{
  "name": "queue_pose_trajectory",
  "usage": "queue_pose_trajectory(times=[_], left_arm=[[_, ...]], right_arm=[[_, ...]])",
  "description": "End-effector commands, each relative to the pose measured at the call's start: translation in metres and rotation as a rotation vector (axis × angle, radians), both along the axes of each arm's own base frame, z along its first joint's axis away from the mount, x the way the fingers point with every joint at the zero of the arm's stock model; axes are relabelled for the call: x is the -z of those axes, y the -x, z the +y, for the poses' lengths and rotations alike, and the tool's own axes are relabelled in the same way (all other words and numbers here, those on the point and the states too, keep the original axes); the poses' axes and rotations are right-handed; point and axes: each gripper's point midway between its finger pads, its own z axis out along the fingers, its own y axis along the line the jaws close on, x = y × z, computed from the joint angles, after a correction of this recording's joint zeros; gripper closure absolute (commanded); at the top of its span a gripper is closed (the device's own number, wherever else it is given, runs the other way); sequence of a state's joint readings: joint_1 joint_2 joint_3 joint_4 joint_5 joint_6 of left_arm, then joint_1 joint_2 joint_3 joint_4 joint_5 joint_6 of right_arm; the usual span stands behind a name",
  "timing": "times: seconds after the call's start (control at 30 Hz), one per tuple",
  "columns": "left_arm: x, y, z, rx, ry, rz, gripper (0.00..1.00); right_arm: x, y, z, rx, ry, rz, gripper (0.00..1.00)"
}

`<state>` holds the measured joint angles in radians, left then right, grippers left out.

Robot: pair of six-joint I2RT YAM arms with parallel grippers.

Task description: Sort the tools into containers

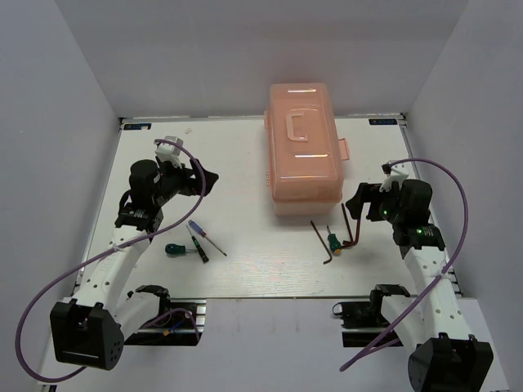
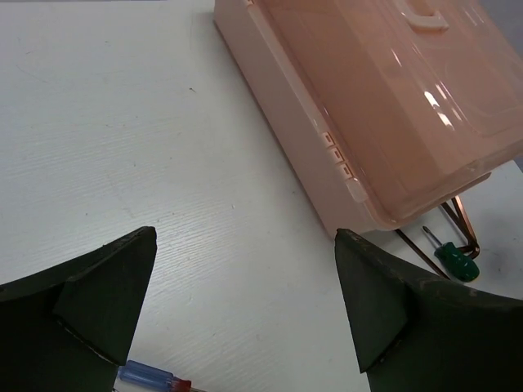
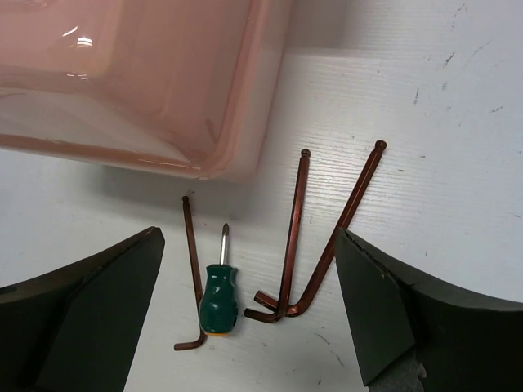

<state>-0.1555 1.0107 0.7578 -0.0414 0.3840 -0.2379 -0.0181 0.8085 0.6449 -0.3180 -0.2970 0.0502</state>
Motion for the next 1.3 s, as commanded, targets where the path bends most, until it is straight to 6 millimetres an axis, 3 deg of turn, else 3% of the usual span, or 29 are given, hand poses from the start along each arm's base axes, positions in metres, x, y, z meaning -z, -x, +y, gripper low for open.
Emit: queue_pose_trajectory(times=[0.0,0.3,0.33,0.4,0.43,0.47,0.5,0.57,0.6,0.63,0.67,0.7,0.73,0.77,0.8,0.83,0.87,0.93,1.0,1.03,1.1,1.13,1.17,1.2,1.27], left_arm=[[-0.008,0.005,-0.006,0.035,0.018,-0.027,0.0],[-0.008,0.006,-0.007,0.044,0.02,-0.027,0.02],[-0.008,0.006,-0.007,0.044,0.02,-0.027,0.09],[-0.013,0.006,-0.009,0.058,0.026,-0.049,0.26],[-0.01,0.01,-0.013,0.089,0.032,-0.039,0.53],[-0.008,0.009,-0.016,0.102,0.043,-0.032,0.71],[-0.002,0.008,-0.018,0.115,0.044,-0.013,0.85],[-0.005,0.007,-0.025,0.152,0.062,-0.014,1.0],[-0.001,0.007,-0.028,0.169,0.065,0.001,1.0],[0.005,0.007,-0.033,0.199,0.08,0.026,0.9],[0.0,0.006,-0.036,0.216,0.092,0.022,0.7],[0.004,0.007,-0.038,0.234,0.096,0.035,0.6],[0.004,0.008,-0.042,0.256,0.111,0.044,0.49],[0.005,0.008,-0.043,0.265,0.113,0.043,0.4],[0.01,0.006,-0.044,0.262,0.12,0.064,0.3],[0.004,0.006,-0.045,0.275,0.123,0.045,0.27],[0.008,0.006,-0.047,0.281,0.132,0.065,0.24],[0.007,0.004,-0.049,0.298,0.135,0.063,0.23],[0.006,0.005,-0.053,0.324,0.142,0.068,0.23],[0.004,0.004,-0.053,0.325,0.142,0.056,0.23],[0.002,0.005,-0.054,0.335,0.143,0.048,0.23],[0.007,0.008,-0.054,0.343,0.146,0.06,0.23],[0.005,0.007,-0.054,0.346,0.139,0.045,0.23],[0.008,0.007,-0.055,0.354,0.141,0.055,0.23],[0.012,0.009,-0.056,0.362,0.143,0.065,0.23]], right_arm=[[-0.02,-0.007,-0.001,0.008,-0.009,-0.061,0.1],[-0.021,-0.004,-0.001,-0.029,0.028,-0.073,0.1],[-0.022,0.002,0.005,-0.115,0.068,-0.09,0.14],[-0.033,0.009,0.014,-0.237,0.117,-0.15,0.34],[-0.033,0.014,0.015,-0.239,0.112,-0.123,0.52],[-0.036,0.013,0.013,-0.232,0.117,-0.12,0.9],[-0.057,0.01,0.014,-0.233,0.124,-0.149,1.0],[-0.062,0.007,0.014,-0.254,0.137,-0.125,1.0],[-0.097,0.003,0.016,-0.263,0.14,-0.185,1.0],[-0.105,0.001,0.019,-0.274,0.13,-0.187,0.91],[-0.113,-0.004,0.027,-0.314,0.101,-0.161,0.87],[-0.136,-0.006,0.031,-0.324,0.081,-0.193,0.74],[-0.142,-0.009,0.035,-0.326,0.049,-0.183,0.6],[-0.147,-0.023,0.042,-0.341,-0.007,-0.144,0.52],[-0.163,-0.027,0.056,-0.378,-0.036,-0.164,0.39],[-0.168,-0.031,0.064,-0.404,-0.075,-0.157,0.32],[-0.174,-0.047,0.074,-0.388,-0.153,-0.119,0.27],[-0.167,-0.079,0.095,-0.418,-0.207,-0.065,0.24],[-0.185,-0.095,0.117,-0.413,-0.253,-0.081,0.24],[-0.166,-0.112,0.132,-0.413,-0.27,-0.023,0.24],[-0.179,-0.126,0.152,-0.401,-0.266,-0.057,0.26],[-0.164,-0.146,0.16,-0.392,-0.259,-0.018,0.27],[-0.162,-0.152,0.164,-0.377,-0.248,-0.012,0.27],[-0.172,-0.156,0.169,-0.376,-0.249,-0.02,0.27],[-0.152,-0.174,0.188,-0.373,-0.229,0.031,0.28]])
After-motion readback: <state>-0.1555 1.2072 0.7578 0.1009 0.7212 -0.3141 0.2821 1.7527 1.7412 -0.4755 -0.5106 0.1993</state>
